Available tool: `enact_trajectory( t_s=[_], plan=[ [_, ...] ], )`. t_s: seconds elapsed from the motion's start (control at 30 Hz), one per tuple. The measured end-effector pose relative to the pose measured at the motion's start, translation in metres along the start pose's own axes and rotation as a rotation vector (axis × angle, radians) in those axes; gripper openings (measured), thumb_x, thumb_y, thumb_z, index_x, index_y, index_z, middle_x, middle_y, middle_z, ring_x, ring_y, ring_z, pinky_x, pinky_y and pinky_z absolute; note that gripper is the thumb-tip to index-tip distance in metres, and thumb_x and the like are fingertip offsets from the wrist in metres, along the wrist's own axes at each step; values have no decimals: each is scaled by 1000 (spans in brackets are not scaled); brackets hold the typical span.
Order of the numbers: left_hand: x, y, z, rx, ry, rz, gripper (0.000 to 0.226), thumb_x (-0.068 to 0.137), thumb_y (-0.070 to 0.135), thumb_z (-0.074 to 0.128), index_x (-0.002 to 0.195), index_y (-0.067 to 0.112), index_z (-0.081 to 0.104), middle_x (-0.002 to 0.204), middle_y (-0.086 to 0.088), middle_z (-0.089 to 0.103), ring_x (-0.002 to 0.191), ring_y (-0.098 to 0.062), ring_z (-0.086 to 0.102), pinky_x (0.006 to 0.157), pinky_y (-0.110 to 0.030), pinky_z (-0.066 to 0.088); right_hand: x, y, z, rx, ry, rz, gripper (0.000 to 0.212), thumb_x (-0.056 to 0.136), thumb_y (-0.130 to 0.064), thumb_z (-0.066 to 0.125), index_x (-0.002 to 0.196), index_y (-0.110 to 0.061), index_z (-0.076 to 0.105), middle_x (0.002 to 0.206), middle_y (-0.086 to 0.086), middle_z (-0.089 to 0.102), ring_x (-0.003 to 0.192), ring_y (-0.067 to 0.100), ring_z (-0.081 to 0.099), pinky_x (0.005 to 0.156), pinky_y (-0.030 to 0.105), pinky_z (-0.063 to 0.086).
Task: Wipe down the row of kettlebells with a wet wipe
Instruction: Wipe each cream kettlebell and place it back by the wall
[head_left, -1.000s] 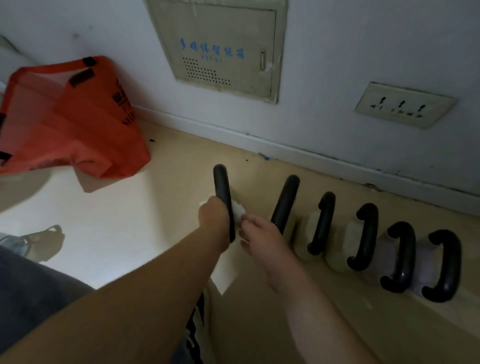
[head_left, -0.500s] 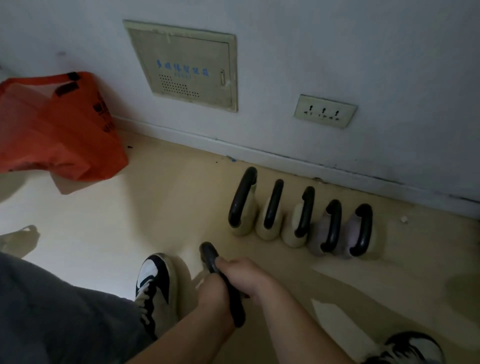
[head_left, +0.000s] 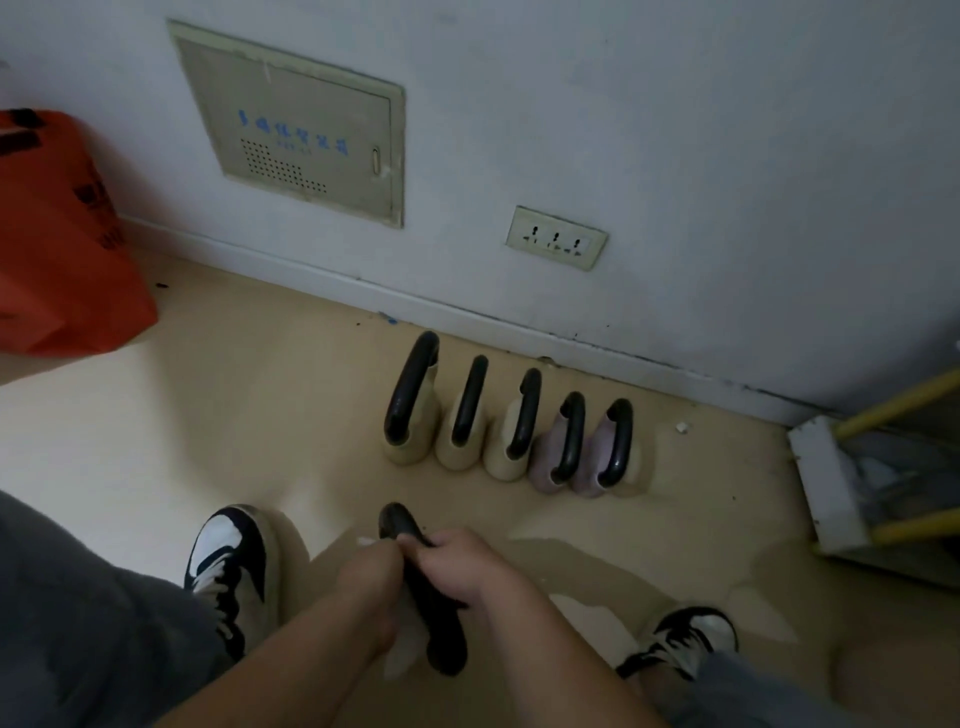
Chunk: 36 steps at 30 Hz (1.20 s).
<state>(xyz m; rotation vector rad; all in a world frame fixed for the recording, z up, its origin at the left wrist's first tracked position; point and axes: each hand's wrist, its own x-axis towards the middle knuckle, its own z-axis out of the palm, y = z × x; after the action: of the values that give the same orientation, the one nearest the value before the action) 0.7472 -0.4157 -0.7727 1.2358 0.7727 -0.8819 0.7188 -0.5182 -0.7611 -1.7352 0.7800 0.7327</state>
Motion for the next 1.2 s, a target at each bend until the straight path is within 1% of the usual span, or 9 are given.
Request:
enact_trajectory(
  t_s=[0.1,0.2,0.33,0.47,0.57,0.77,0.9,1.1,1.2],
  plan=[
    [16,29,-22,126,308,203,28,101,20,45,111,-2,58,95,-23,59,84,-34,56,70,-31,50,-6,-3,-3,-109,-49,-18,31,95,-50,64,112,-25,70,109,0,67,93,16,62,81,27,48],
    [13,54,-29,661,441,591,40,102,39,38,101,9,64,108,-16,63,98,-34,57,83,-38,43,-15,-2,-5,-141,-166,105,77,81,-53,81,146,-22,53,144,-1,56,126,22,56,93,33,42],
    [5,44,-19,1259,126,991,52,99,62,17,79,28,52,74,9,57,68,-11,54,61,-29,38,-12,33,21,-224,-142,174,76,61,-49,92,127,-23,65,120,-1,68,106,22,65,90,36,55],
    [18,14,-48,1508,-63,1094,49,105,51,23,91,25,62,87,5,62,87,-16,59,89,-35,50,-13,41,38,-279,-54,104,34,69,-36,70,100,-24,66,94,1,67,90,25,65,76,31,50],
    [12,4,-39,1760,-294,1467,38,100,35,47,72,19,67,69,0,63,72,-21,57,94,-36,46,-9,41,36,-419,-36,-29,79,76,-52,42,144,-13,52,129,9,69,113,27,64,95,28,47],
    [24,54,-35,1662,-99,877,50,104,50,22,93,19,60,89,-3,62,86,-23,59,79,-34,45,-10,47,20,-270,-21,134,99,67,-36,75,156,-25,34,128,3,58,106,21,63,84,30,55],
    [-7,9,-32,1930,-319,1320,48,103,39,31,77,17,64,75,-5,65,73,-25,55,86,-38,45,6,61,26,-368,7,-5,77,74,-79,41,136,-38,59,130,-8,69,110,13,68,94,31,56],
    [17,54,-21,1821,-135,694,52,104,49,24,93,16,62,99,-9,67,84,-22,56,75,-33,42,-9,46,21,-361,17,138,106,66,-45,74,160,-26,31,152,3,53,130,24,57,107,34,47],
    [-3,21,-17,2098,-103,1028,45,103,42,30,99,15,66,100,-9,68,90,-26,58,90,-39,44,9,64,19,-367,31,52,64,66,-55,66,126,-35,63,126,2,71,103,18,68,90,36,58]
  ],
)
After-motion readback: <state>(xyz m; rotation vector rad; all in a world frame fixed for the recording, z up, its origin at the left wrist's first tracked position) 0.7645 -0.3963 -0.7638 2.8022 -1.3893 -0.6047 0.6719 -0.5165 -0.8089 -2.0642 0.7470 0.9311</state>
